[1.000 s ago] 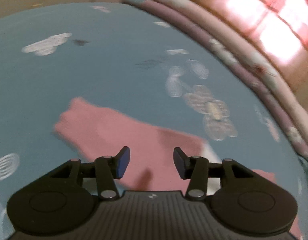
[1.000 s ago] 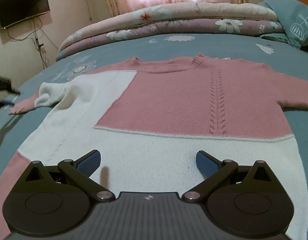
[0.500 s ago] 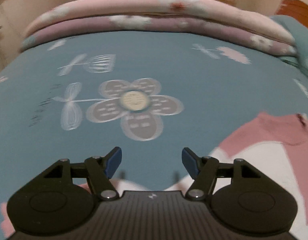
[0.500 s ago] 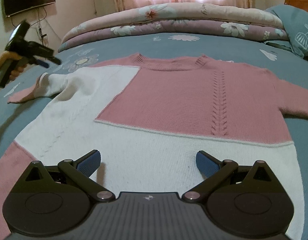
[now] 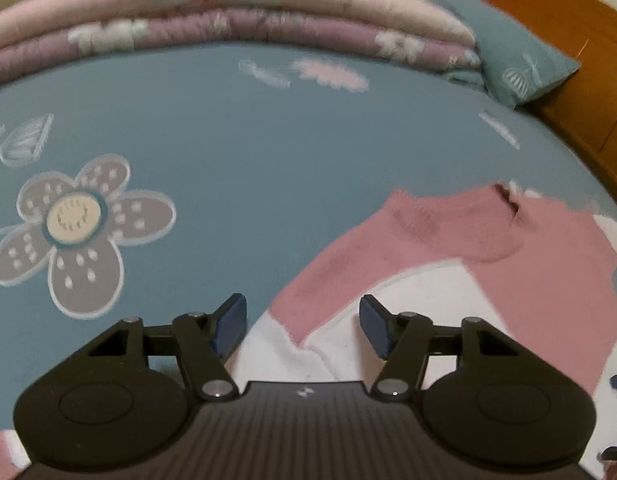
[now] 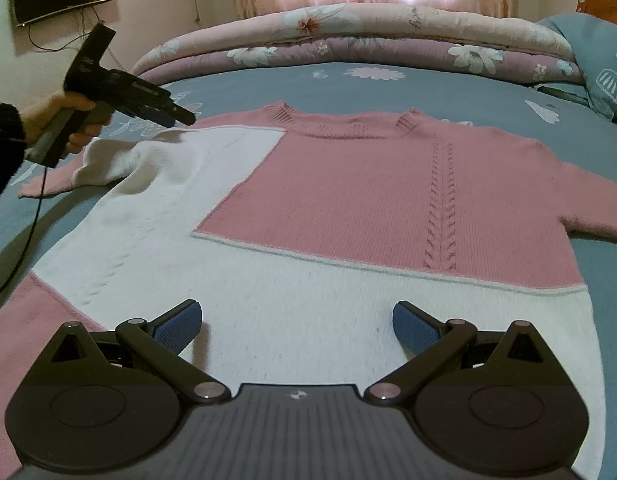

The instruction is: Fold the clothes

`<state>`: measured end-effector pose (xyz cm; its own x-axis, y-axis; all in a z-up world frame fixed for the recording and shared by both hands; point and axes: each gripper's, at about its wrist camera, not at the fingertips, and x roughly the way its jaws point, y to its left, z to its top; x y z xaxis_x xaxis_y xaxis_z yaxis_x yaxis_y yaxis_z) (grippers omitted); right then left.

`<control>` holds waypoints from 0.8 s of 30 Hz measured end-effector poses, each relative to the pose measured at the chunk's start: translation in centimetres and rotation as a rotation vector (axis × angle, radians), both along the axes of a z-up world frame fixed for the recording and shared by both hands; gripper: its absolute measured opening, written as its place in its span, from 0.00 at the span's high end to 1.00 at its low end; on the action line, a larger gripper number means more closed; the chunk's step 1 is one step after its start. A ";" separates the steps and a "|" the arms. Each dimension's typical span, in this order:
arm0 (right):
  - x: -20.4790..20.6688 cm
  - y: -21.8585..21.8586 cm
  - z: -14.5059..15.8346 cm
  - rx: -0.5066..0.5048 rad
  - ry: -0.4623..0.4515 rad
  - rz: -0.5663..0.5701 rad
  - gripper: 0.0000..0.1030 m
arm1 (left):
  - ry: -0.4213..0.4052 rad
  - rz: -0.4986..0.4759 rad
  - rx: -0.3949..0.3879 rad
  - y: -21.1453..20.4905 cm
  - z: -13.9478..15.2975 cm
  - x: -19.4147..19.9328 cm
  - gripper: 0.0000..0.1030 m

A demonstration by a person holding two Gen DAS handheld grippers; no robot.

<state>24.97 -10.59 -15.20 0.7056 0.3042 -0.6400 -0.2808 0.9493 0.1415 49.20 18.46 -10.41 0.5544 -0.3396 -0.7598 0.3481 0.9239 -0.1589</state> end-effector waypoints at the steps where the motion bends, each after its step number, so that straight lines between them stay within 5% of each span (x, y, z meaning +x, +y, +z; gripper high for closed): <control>1: 0.0 -0.1 0.0 0.003 0.000 0.001 0.00 | 0.018 -0.005 0.049 -0.3 -0.8 0.4 0.41; 5: 0.0 0.0 0.0 -0.001 0.000 0.003 0.00 | -0.043 -0.051 0.124 -1.7 -1.2 -0.7 0.44; 11: 0.0 0.0 0.1 -0.001 0.005 0.001 0.00 | -0.124 -0.016 0.239 -3.9 -0.2 -2.0 0.84; 16: 0.0 -0.4 0.3 0.046 0.024 -0.020 0.00 | -0.210 0.083 0.294 -5.4 1.0 -1.6 0.86; 24: -0.1 -1.3 0.5 0.118 0.052 -0.038 0.00 | -0.175 0.140 0.331 -5.7 -1.4 0.7 0.81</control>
